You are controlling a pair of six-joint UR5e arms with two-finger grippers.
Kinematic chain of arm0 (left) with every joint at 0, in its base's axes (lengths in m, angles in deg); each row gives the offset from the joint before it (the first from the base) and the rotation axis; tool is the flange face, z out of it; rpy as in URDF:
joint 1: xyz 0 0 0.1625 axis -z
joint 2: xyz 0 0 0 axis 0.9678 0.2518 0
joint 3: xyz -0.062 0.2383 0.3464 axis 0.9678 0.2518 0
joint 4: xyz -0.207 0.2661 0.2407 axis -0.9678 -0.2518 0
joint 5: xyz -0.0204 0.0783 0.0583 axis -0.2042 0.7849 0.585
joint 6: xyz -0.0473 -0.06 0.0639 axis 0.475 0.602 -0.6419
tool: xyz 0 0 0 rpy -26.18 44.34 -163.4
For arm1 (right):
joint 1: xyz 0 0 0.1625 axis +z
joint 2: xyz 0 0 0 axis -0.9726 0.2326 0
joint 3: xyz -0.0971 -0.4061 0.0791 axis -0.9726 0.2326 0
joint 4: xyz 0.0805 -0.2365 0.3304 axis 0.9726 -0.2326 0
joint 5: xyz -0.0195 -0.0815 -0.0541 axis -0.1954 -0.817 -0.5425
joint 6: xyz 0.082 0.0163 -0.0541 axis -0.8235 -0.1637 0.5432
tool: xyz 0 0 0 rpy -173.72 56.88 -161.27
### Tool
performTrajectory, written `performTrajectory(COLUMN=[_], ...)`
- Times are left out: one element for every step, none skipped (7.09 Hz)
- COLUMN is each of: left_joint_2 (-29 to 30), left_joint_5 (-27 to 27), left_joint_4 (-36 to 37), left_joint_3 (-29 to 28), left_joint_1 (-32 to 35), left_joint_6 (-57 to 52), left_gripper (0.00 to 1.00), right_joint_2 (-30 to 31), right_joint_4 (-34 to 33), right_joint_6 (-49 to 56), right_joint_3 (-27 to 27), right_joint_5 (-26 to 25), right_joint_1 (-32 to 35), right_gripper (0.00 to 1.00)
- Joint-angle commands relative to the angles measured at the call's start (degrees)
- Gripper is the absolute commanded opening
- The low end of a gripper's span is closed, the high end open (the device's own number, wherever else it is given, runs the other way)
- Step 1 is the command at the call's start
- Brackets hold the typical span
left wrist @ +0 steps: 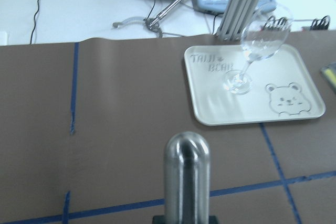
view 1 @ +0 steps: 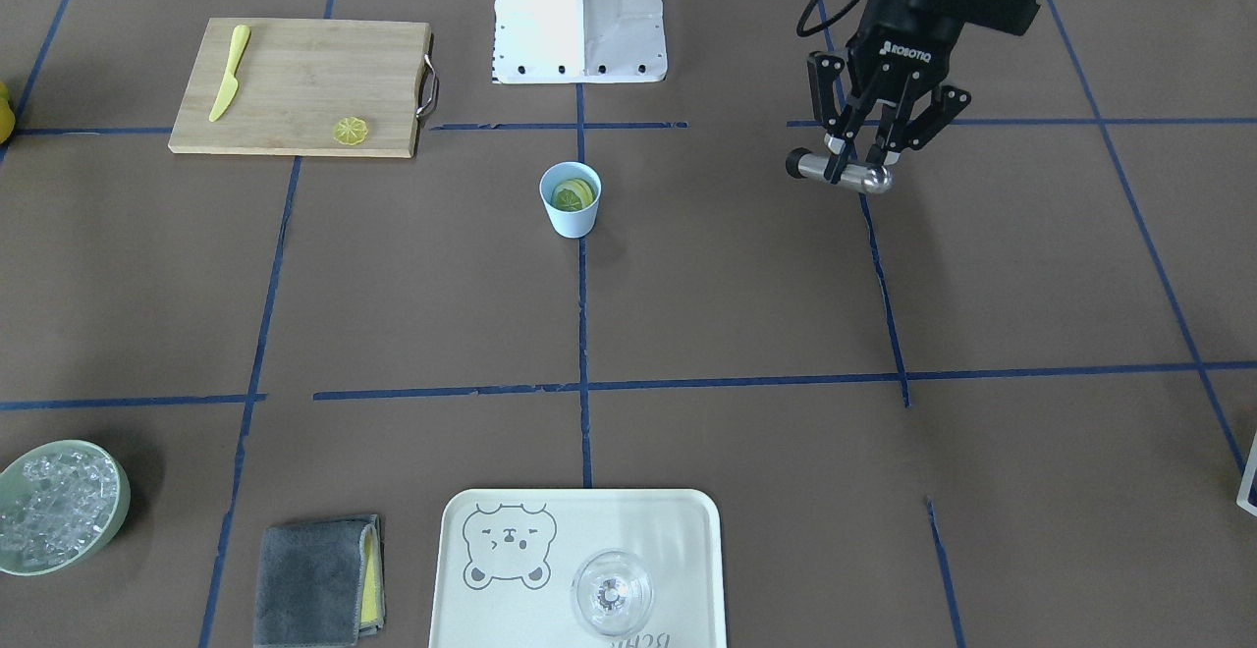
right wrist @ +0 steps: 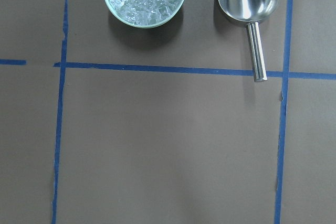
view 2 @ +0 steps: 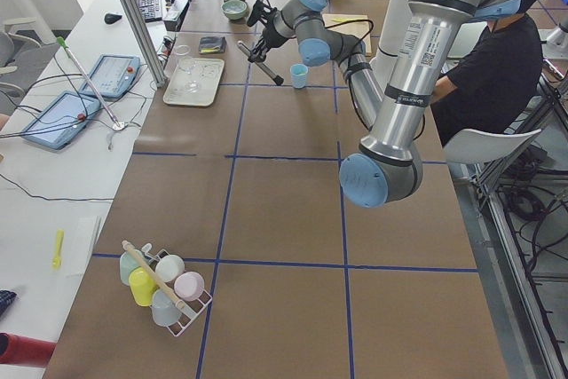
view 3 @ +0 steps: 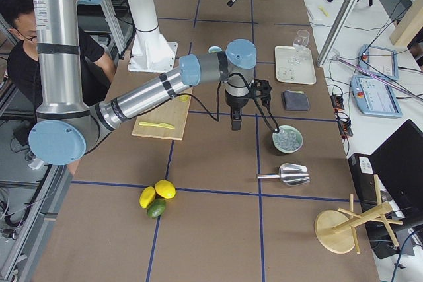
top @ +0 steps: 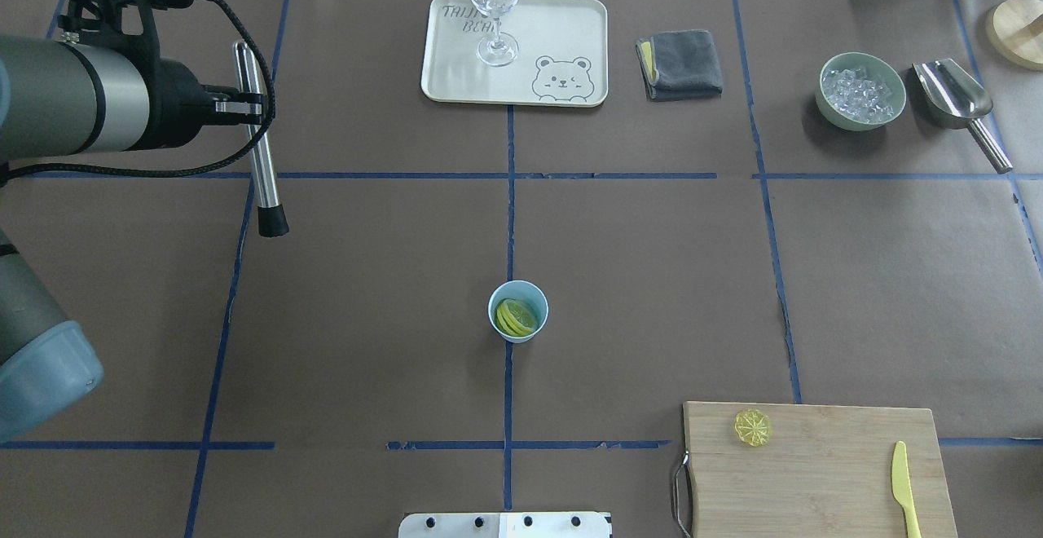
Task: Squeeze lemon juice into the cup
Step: 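Lift the muddler with the left gripper and carry it over the cup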
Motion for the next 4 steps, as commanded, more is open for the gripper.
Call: performTrajectory(left_joint_2=[-1.1, -0.8, -0.3, 0.5], left_joint_5=[16.5, 27.8, 34.5, 39.8], left_joint_4=[-3.7, -3.7, -3.7, -3.7], left_joint_3=[3.4, 3.1, 2.7, -0.8], left_joint_1=[-10.7, -19.4, -24.3, -27.6], left_joint_6=[9.0, 15.6, 17.6, 21.0], left_gripper=[0.00, 0.00, 0.00, 0.00], right_joint_2=[0.6, 1.1, 1.1, 1.1], right_joint_4=[0.0, 0.0, 0.0, 0.0], right_joint_6=[0.0, 0.0, 0.0, 0.0], right_joint_3=[0.1, 0.1, 0.3, 0.3], right_joint_5=[0.1, 0.2, 0.1, 0.2], right_joint_1=[0.4, 0.5, 0.5, 0.5], right_gripper=[1.00, 1.00, 1.00, 1.00])
